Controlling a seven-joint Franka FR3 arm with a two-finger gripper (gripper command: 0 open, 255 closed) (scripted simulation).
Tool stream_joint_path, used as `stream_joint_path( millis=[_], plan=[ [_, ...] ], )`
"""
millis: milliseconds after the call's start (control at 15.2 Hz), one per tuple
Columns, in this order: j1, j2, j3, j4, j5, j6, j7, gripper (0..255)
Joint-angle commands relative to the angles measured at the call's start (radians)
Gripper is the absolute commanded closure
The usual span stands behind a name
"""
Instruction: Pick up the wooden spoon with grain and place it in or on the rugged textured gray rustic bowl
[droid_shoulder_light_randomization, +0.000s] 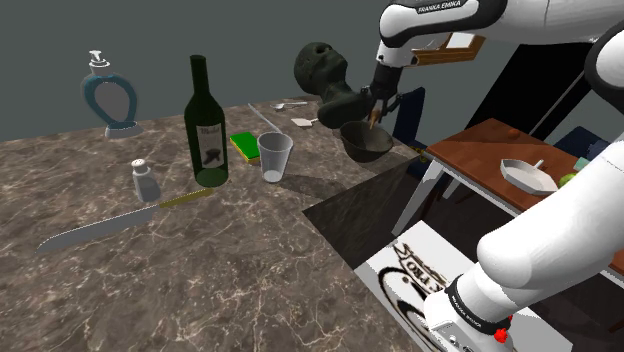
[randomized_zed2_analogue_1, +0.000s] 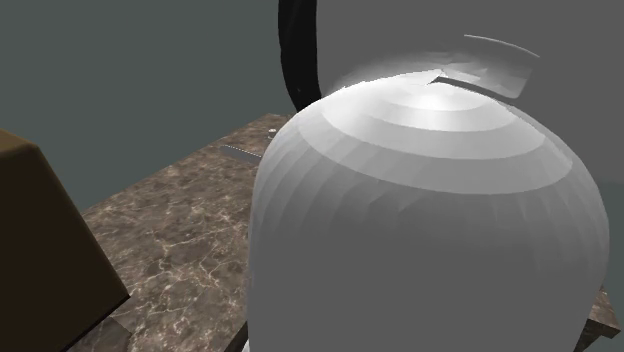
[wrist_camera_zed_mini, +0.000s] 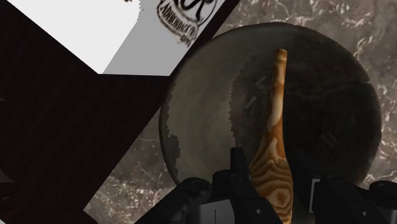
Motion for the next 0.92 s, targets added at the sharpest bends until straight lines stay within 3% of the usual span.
stream_joint_path(
  millis=[0, 396, 858],
  plan=[
    [0.001, 0.006, 0.001, -0.021, -0.001, 0.027, 0.002, 255],
    [0.002, 0.026, 0.001, -0.079, -0.005, 0.105, 0.004, 255],
    [0.002, 0.028, 0.001, -0.083, -0.005, 0.111, 0.004, 255]
  ],
)
